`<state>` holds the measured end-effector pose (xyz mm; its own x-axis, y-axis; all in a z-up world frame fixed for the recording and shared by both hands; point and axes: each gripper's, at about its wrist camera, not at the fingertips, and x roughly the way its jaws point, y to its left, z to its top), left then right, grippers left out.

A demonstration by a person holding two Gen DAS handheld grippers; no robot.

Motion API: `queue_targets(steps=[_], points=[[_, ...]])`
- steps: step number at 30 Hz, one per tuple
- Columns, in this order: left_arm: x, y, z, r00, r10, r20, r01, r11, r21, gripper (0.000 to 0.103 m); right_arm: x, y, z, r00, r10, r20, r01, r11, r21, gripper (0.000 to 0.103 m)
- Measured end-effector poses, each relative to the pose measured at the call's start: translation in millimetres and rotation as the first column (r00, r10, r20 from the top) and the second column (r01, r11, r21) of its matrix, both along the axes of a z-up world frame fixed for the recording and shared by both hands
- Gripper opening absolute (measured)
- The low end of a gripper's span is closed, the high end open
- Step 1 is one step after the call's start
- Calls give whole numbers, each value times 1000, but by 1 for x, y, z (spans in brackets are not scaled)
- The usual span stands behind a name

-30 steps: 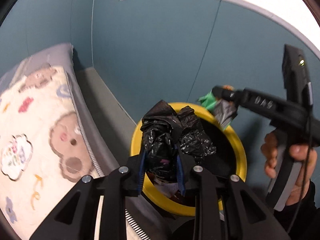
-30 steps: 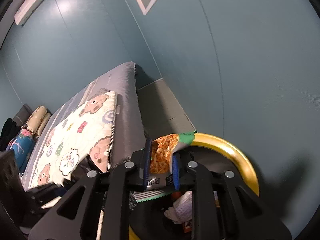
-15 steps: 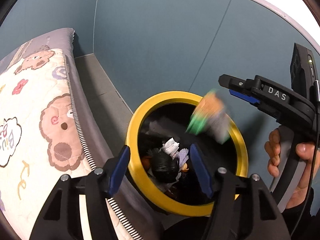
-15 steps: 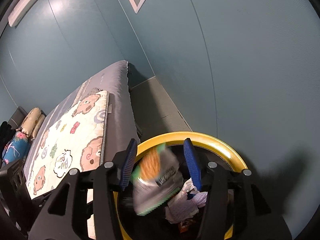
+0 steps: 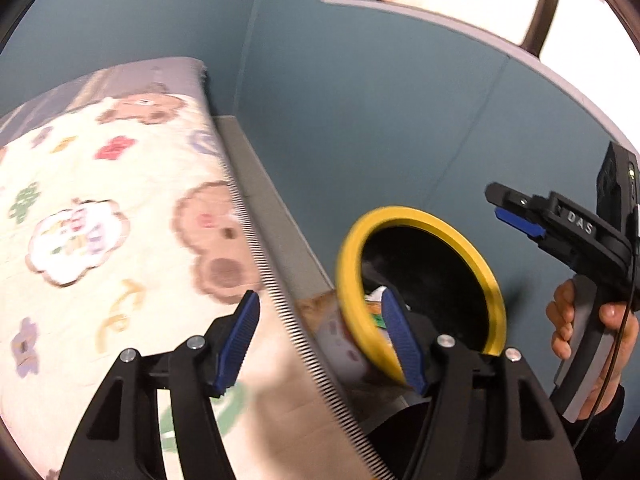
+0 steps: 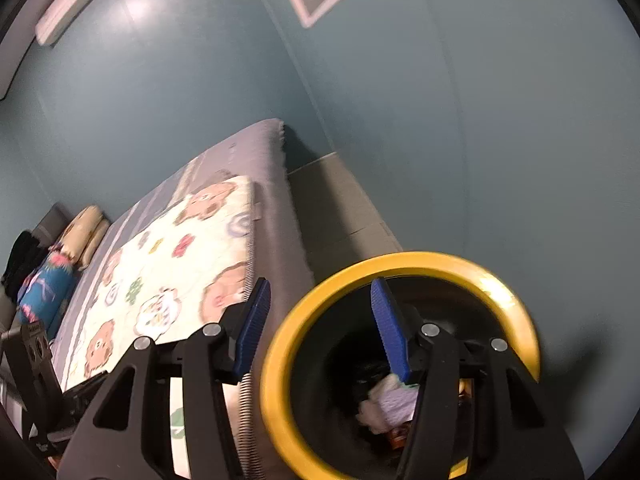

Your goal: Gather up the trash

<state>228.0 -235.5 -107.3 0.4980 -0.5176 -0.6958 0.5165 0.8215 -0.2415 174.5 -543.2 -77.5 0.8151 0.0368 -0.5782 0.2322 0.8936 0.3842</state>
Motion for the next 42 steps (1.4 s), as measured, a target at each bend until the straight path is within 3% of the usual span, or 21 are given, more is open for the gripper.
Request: queue_targets(steps=[10, 12, 17, 18, 20, 33, 38, 42], points=[[-29, 105, 28, 974, 194, 113, -197, 980, 12, 64, 18, 118, 11, 973, 230, -21, -230, 973, -34, 52], [-36, 124, 34, 962, 233, 144, -238, 971, 17, 75, 21, 143, 13, 964, 263, -30, -264, 963, -50, 63], [-52, 172, 50, 920, 332, 210, -338, 941, -8, 91, 26, 201, 19, 946, 323, -38, -325, 944, -63, 83], [-56, 180, 53, 908, 354, 224, -360, 933, -14, 93, 24, 208, 23, 946, 323, -36, -325, 943, -73, 90], [-65, 196, 59, 888, 385, 251, -391, 920, -28, 95, 21, 227, 30, 943, 332, -31, -334, 939, -89, 94], [-139, 238, 86, 760, 484, 435, -496, 863, -94, 95, -46, 273, 63, 927, 331, 176, -295, 934, -203, 95], [-164, 247, 84, 705, 526, 475, -525, 838, -149, 95, -80, 283, 66, 929, 249, 274, -158, 936, -314, 95], [-176, 253, 80, 663, 552, 505, -543, 820, -183, 95, -101, 288, 60, 913, 210, 351, -78, 932, -355, 95]])
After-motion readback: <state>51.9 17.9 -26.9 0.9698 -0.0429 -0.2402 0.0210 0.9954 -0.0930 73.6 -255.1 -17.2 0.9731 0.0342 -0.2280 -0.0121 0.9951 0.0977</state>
